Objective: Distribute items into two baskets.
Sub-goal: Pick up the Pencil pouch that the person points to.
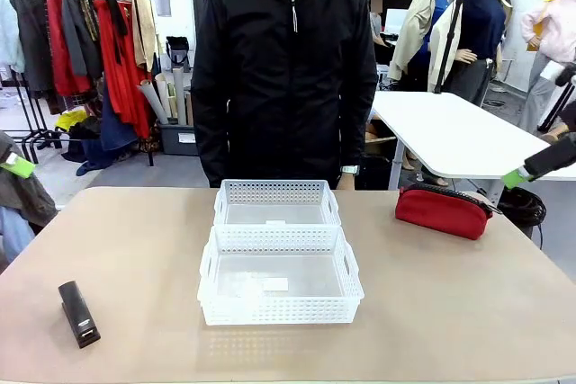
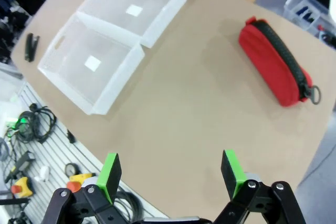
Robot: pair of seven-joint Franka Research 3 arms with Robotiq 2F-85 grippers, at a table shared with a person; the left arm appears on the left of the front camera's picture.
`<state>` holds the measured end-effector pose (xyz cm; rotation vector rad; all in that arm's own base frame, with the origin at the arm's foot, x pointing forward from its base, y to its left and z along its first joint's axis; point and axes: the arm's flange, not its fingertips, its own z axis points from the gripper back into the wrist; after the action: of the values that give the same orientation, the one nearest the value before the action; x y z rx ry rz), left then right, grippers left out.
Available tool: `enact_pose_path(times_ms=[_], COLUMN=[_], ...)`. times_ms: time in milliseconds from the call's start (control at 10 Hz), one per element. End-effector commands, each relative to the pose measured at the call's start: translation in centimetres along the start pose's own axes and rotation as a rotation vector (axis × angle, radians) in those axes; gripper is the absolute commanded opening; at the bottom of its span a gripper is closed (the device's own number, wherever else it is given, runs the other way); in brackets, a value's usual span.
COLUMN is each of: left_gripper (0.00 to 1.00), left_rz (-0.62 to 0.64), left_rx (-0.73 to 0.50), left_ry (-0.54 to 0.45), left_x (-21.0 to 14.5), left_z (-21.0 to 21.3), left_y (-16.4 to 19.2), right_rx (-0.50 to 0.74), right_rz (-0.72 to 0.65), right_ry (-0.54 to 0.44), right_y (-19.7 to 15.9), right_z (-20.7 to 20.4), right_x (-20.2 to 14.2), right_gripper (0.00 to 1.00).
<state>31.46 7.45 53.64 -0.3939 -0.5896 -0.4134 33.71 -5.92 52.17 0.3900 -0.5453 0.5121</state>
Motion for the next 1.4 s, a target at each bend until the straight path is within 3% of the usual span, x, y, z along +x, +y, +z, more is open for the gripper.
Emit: enact_pose_path(times_ms=[0, 500, 900, 1000, 1300], left_gripper=[1.0, 1.0, 1.0, 1.0, 1.0], left_rz=[0.011, 0.034, 0.042, 0.063, 0.063], left_rx=[0.002, 0.044, 0.036, 0.038, 0.038], left_ry=[-0.07, -0.095, -0.092, -0.088, -0.088], left_x=[-5.3, -10.0, -10.4, -3.1, -3.1], left_z=[-1.6, -0.5, -0.4, 5.3, 5.3], left_y=[-1.2, -1.7, -1.9, 1.9, 1.9], right_rx=[-0.052, -0.042, -0.036, -0.047, -0.047], right_rz=[0.028, 0.013, -0.021, -0.03, -0.03], right_ry=[-0.022, -0.112, -0.135, -0.115, -0.115], right_y=[-0.6, -0.8, -1.2, -2.0, -2.0], right_z=[0.2, 2.7, 3.1, 4.3, 4.3], right_x=[-1.9, -4.3, -5.2, -2.6, -2.6], right_gripper=[1.0, 1.0, 1.0, 1.0, 1.0])
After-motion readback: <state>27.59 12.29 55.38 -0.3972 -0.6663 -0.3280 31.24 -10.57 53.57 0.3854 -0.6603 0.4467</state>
